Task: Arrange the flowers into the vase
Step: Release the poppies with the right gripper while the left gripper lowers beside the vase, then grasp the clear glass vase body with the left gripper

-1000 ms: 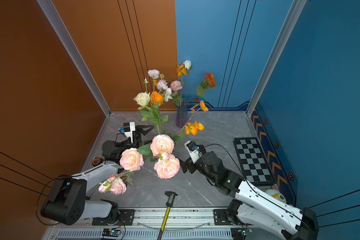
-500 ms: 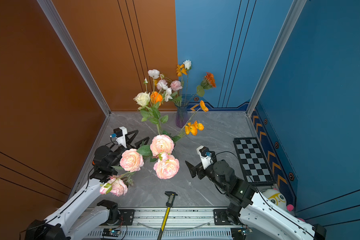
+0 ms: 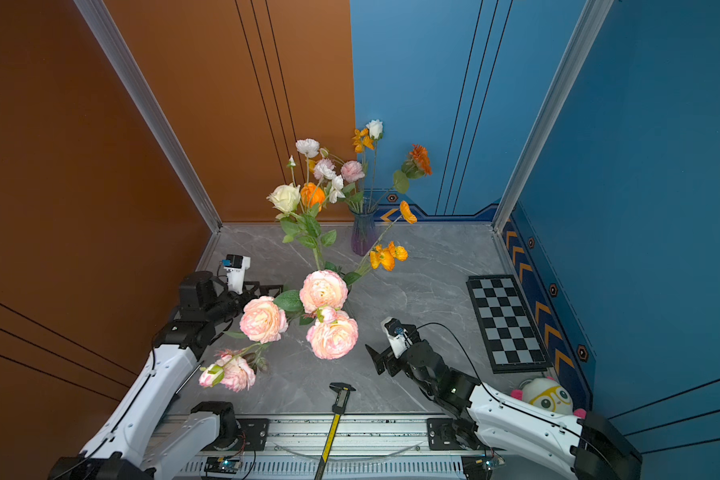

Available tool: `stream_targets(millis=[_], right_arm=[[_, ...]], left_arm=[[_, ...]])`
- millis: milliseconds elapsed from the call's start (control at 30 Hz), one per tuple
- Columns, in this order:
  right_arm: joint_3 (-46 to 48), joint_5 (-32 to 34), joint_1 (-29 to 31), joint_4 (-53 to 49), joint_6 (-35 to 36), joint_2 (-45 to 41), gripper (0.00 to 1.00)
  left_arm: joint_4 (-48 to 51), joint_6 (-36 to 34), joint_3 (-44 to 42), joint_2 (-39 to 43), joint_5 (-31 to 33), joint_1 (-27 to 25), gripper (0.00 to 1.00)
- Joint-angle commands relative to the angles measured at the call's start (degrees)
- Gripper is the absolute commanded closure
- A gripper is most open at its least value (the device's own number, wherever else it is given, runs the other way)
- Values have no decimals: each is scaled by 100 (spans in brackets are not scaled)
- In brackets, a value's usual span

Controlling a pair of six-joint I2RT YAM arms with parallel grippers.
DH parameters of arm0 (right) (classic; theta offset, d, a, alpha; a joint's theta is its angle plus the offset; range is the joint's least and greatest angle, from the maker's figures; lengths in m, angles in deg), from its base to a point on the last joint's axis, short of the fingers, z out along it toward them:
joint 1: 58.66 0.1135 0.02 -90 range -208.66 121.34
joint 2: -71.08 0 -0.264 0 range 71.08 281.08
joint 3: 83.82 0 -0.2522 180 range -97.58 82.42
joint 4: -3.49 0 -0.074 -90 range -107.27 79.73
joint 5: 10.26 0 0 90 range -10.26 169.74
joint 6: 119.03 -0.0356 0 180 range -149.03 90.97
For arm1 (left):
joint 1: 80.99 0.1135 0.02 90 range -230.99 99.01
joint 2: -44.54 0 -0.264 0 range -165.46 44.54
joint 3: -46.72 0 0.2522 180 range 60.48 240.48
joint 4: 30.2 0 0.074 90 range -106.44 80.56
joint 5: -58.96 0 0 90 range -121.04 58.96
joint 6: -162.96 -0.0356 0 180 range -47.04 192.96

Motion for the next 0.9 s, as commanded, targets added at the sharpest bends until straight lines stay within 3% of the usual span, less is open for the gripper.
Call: stream_targets(millis=[0,233,433,533,667,767,867], right_arm=[[-83,35,125,2382,760,804,0],[-374,78,117,5784,1209,3465,0],[-1152,-276,15,5788,1154,4195,0],[-1066,-227,-83,5772,1008,4087,0],[-746,-339,-267,4901,571,3468,0],[-781,-570,-358,2988,259,2521,0],[-872,-738,-359,1395,275,1645,0]], left_arm=[[100,155,-132,-332,-1441,55,2],[-692,631,-319,-328,-1551,423,2],[-909,740,-433,-196,-1584,474,2],[-902,732,-526,-49,-1078,381,2],[-900,451,-685,318,34,-312,2],[-1067,188,-854,671,1111,-921,2],[-2101,197,-1423,885,2185,-1613,2]])
